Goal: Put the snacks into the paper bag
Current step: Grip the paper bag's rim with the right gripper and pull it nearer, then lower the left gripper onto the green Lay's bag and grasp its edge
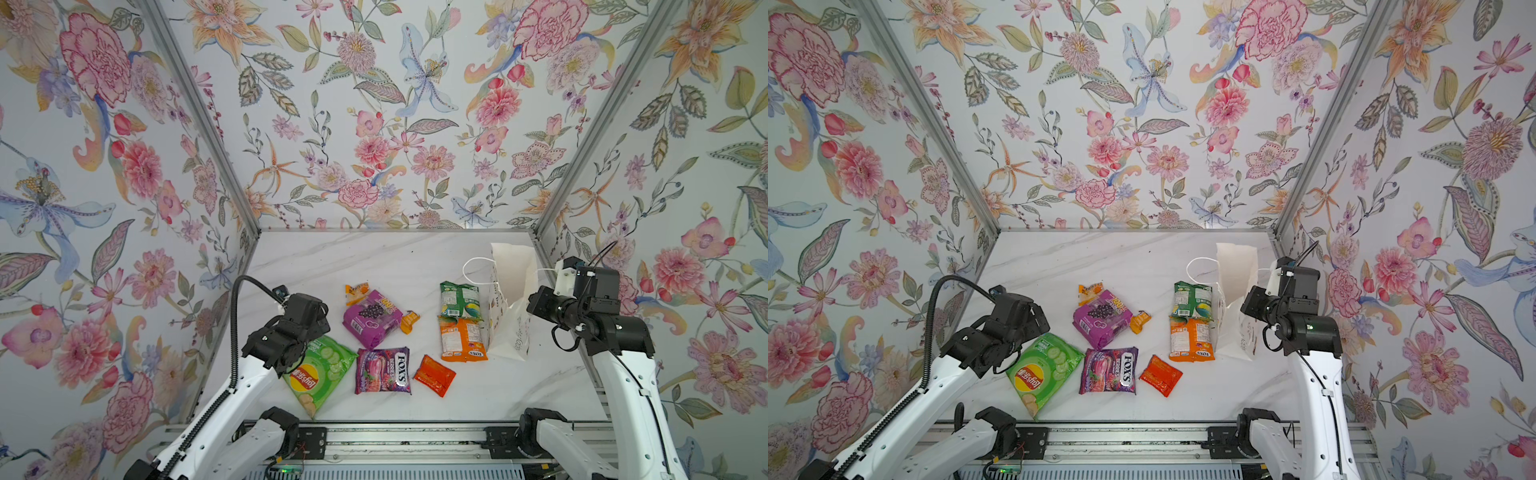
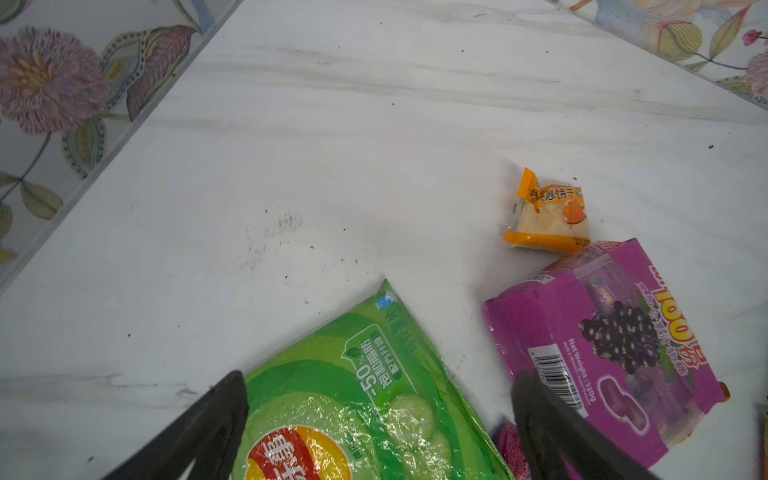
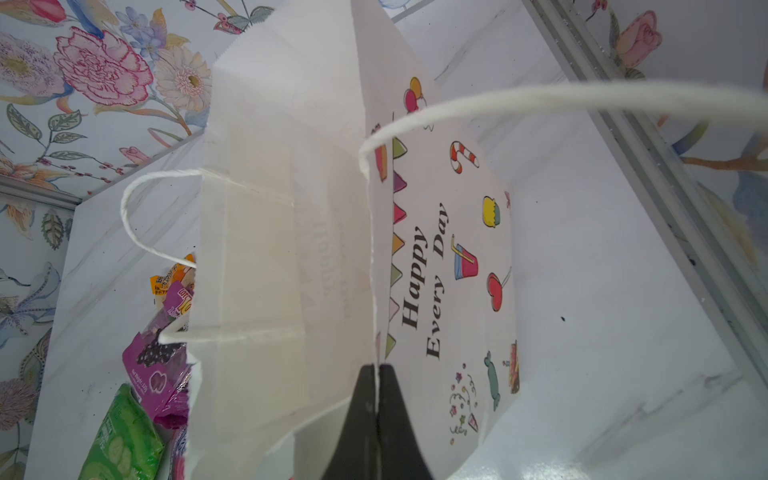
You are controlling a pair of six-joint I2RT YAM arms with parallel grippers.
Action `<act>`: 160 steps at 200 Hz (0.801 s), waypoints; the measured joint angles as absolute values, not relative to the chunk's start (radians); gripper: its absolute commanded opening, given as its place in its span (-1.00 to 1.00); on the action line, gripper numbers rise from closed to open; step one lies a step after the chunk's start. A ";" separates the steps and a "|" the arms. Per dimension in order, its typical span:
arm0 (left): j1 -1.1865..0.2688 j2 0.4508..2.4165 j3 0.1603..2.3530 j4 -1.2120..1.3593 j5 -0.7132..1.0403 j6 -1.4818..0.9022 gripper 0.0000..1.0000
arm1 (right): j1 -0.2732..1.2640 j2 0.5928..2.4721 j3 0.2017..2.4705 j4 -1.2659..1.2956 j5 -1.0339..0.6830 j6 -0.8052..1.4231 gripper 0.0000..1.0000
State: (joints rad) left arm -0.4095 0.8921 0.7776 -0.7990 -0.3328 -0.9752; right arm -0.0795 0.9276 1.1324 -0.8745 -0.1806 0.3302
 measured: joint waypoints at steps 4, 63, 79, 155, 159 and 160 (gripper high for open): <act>-0.405 0.883 0.761 -0.811 -0.329 -0.997 0.99 | -0.080 0.926 1.131 -0.873 -0.183 0.333 -1.00; -0.397 0.786 0.561 -0.871 -0.318 -1.244 0.99 | -0.077 0.925 1.113 -0.850 -0.210 0.356 -1.00; -0.397 0.779 0.511 -0.858 -0.309 -1.291 0.99 | -0.064 0.925 1.113 -0.847 -0.198 0.357 -1.00; -0.393 0.751 0.322 -0.673 -0.223 -1.387 0.98 | -0.041 0.925 1.113 -0.844 -0.201 0.360 -1.00; -0.392 0.752 0.319 -0.651 -0.220 -1.387 0.97 | -0.041 0.925 1.113 -0.844 -0.203 0.361 -1.00; -0.392 0.752 0.318 -0.647 -0.220 -1.387 0.97 | -0.041 0.925 1.113 -0.844 -0.203 0.360 -1.00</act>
